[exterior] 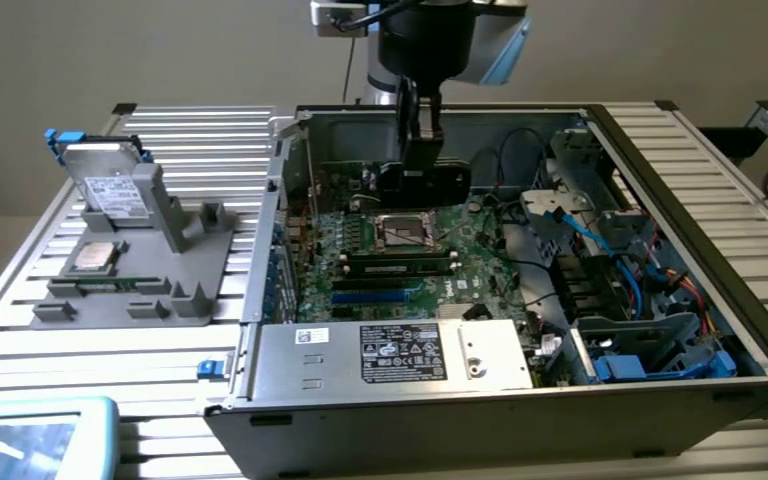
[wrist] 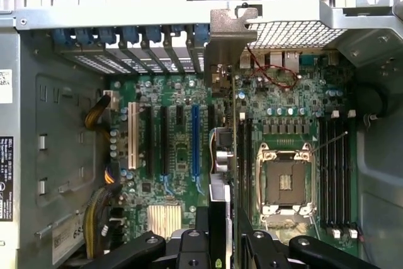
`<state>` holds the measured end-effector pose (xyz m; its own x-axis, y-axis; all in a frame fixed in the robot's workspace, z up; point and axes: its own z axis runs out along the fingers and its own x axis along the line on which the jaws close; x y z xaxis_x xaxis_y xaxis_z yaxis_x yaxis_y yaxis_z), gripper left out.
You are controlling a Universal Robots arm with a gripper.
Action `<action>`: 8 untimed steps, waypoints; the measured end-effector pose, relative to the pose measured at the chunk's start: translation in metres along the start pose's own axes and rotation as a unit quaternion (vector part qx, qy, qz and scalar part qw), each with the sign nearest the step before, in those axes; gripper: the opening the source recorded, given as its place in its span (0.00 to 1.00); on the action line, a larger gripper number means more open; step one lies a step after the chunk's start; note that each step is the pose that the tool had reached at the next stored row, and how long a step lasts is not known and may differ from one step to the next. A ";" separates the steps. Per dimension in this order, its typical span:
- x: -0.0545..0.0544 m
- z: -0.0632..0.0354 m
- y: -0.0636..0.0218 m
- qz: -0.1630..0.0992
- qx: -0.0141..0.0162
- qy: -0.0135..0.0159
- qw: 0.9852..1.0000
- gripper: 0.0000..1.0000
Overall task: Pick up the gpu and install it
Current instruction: 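Insert the gpu into the slot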
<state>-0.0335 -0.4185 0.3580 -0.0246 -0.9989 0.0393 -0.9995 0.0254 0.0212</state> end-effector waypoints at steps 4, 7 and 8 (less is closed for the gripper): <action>0.003 0.0057 -0.0001 0.000 0.000 0.000 1.000 0.27; 0.009 0.0092 -0.0004 0.000 0.000 0.000 1.000 0.27; 0.011 0.0103 -0.0002 0.000 0.000 0.000 1.000 0.27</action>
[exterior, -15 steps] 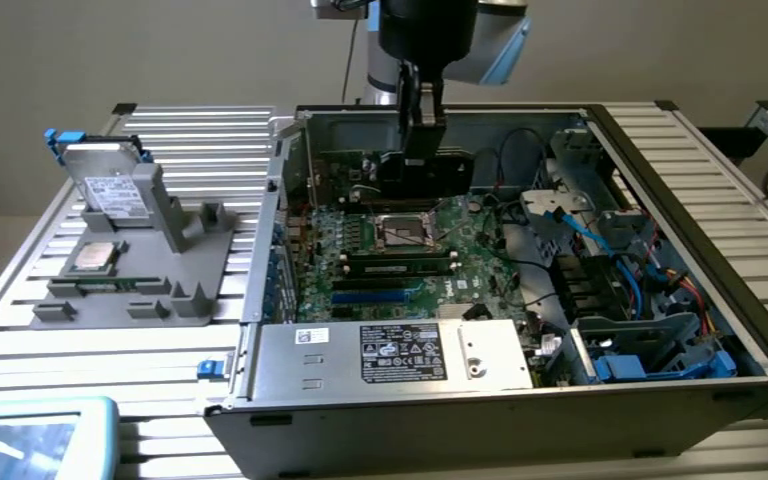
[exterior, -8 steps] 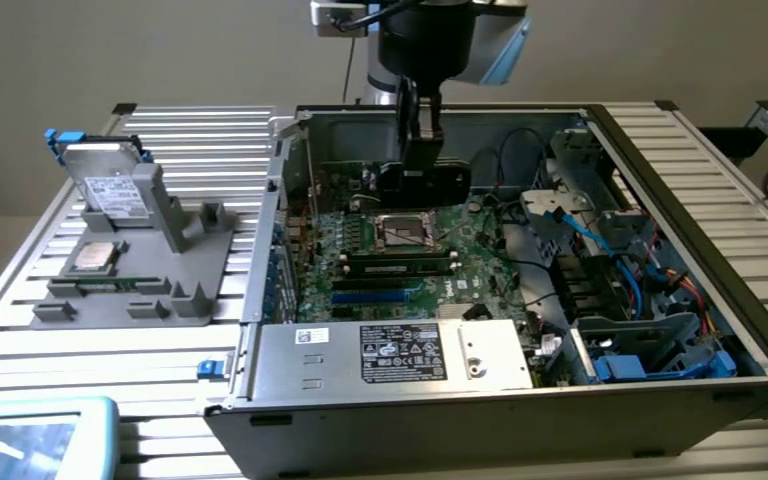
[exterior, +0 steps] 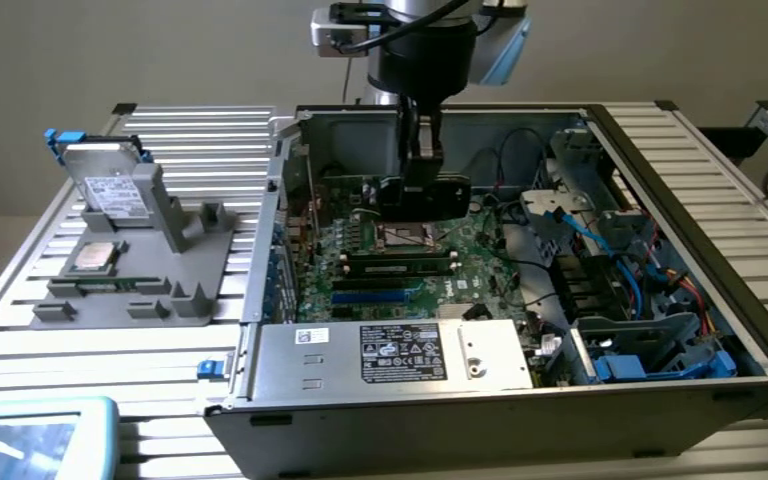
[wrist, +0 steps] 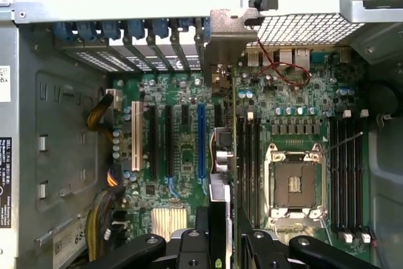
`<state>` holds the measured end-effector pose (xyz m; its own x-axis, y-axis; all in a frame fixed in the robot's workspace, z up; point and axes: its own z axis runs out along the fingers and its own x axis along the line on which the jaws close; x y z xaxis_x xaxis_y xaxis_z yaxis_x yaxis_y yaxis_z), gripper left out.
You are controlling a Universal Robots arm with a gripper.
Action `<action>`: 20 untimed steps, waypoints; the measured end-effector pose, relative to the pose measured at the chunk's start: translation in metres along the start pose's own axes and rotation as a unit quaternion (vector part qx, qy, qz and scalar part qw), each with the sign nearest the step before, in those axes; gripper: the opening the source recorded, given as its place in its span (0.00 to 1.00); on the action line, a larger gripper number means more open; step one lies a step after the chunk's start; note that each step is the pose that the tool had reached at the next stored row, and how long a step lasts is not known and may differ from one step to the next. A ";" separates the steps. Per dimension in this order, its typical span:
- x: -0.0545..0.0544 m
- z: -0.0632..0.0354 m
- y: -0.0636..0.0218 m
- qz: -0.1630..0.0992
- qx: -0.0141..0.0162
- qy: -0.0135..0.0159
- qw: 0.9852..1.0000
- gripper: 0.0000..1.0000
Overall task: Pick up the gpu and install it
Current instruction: 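Insert the gpu into the slot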
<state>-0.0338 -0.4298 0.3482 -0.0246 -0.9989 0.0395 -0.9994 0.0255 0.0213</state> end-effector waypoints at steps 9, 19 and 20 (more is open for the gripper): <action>0.008 0.0074 0.0057 0.000 0.000 0.000 1.000 0.27; 0.008 0.0223 0.0121 0.000 0.000 0.007 1.000 0.27; 0.008 0.0241 0.0122 0.000 0.000 0.008 1.000 0.27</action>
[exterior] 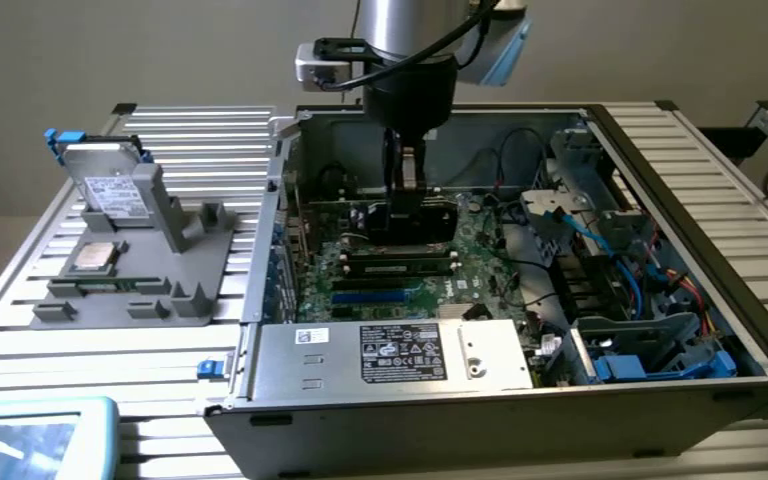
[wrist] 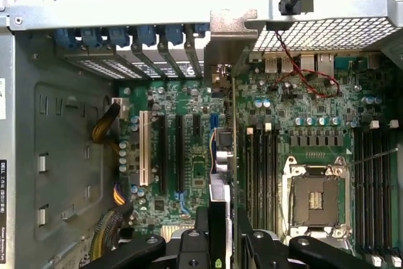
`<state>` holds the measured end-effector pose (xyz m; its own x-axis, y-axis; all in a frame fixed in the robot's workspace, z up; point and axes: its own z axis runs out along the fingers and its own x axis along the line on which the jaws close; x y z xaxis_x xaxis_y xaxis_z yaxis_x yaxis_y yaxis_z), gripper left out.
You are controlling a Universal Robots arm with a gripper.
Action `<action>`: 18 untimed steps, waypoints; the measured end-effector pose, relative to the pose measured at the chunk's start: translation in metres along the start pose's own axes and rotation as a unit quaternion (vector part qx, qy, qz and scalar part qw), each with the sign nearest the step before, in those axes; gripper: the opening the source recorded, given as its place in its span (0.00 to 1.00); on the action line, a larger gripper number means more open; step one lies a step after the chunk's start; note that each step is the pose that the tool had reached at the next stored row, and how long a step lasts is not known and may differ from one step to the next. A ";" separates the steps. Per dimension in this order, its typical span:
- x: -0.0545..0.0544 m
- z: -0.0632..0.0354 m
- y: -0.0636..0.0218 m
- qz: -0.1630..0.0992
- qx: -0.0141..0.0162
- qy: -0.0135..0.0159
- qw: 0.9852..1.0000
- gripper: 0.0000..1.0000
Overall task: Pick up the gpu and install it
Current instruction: 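Insert the gpu into the slot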
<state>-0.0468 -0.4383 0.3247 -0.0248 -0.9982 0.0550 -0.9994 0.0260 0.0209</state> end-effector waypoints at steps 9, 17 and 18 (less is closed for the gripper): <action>-0.001 0.0163 0.0002 0.001 0.000 0.001 1.000 0.27; 0.003 0.0271 0.0004 0.002 0.000 0.001 1.000 0.27; 0.004 0.0275 0.0004 0.002 0.000 0.001 1.000 0.27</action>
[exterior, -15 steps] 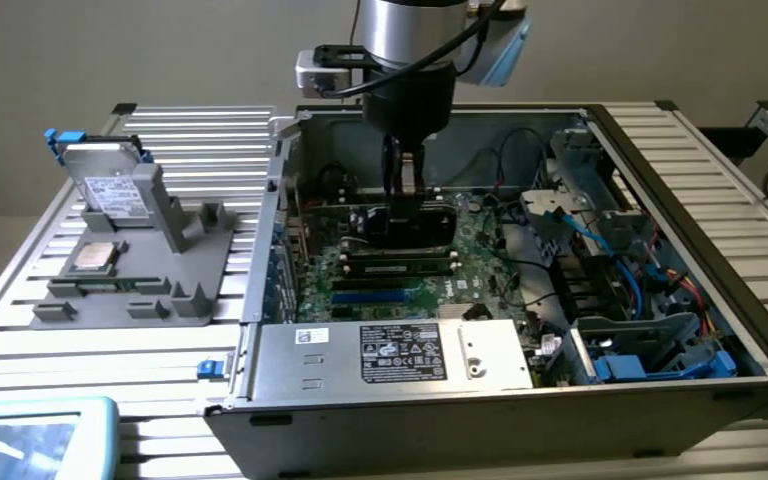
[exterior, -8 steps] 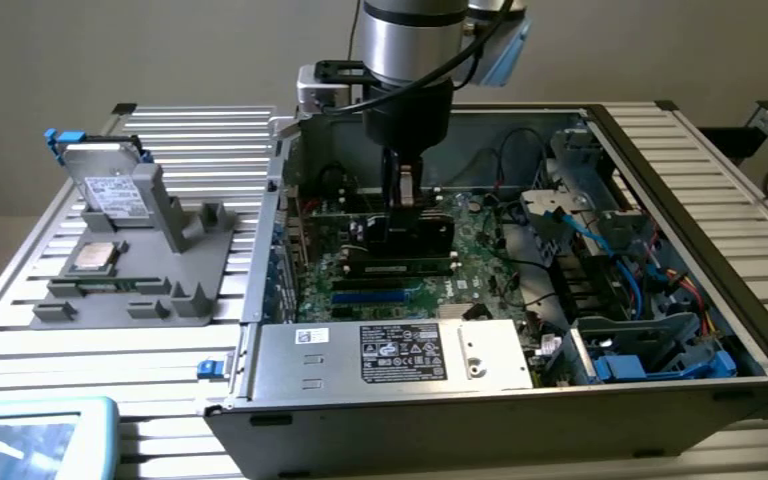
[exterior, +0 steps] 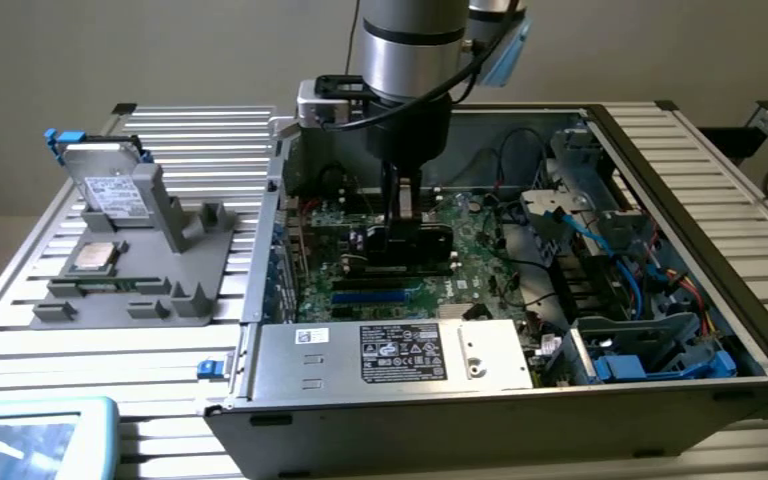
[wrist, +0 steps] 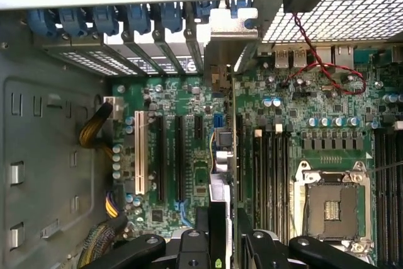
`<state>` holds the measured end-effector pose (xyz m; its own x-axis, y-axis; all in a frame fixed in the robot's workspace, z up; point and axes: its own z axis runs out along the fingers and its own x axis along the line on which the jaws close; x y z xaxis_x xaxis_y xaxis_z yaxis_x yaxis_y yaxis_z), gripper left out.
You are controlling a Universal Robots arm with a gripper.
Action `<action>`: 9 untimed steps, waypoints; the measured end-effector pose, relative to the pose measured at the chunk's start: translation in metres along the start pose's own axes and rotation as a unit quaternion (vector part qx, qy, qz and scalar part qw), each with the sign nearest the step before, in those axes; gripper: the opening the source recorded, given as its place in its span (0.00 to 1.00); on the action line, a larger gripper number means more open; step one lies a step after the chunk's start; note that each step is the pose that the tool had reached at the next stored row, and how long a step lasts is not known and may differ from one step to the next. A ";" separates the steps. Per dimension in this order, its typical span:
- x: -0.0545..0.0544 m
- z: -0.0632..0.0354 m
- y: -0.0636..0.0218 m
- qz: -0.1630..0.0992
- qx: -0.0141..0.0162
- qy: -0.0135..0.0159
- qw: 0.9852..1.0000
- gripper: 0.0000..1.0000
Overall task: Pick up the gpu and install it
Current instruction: 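Insert the gpu into the slot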
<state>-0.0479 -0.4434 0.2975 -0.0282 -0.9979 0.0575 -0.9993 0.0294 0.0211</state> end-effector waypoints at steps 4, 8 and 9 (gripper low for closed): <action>0.002 0.0012 0.0000 0.000 -0.001 0.000 1.000 0.27; 0.002 0.0042 0.0002 0.000 -0.002 0.000 1.000 0.27; 0.002 0.0054 0.0003 0.000 -0.002 0.000 1.000 0.27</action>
<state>-0.0484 -0.4454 0.2922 -0.0278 -0.9979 0.0578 -0.9993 0.0293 0.0252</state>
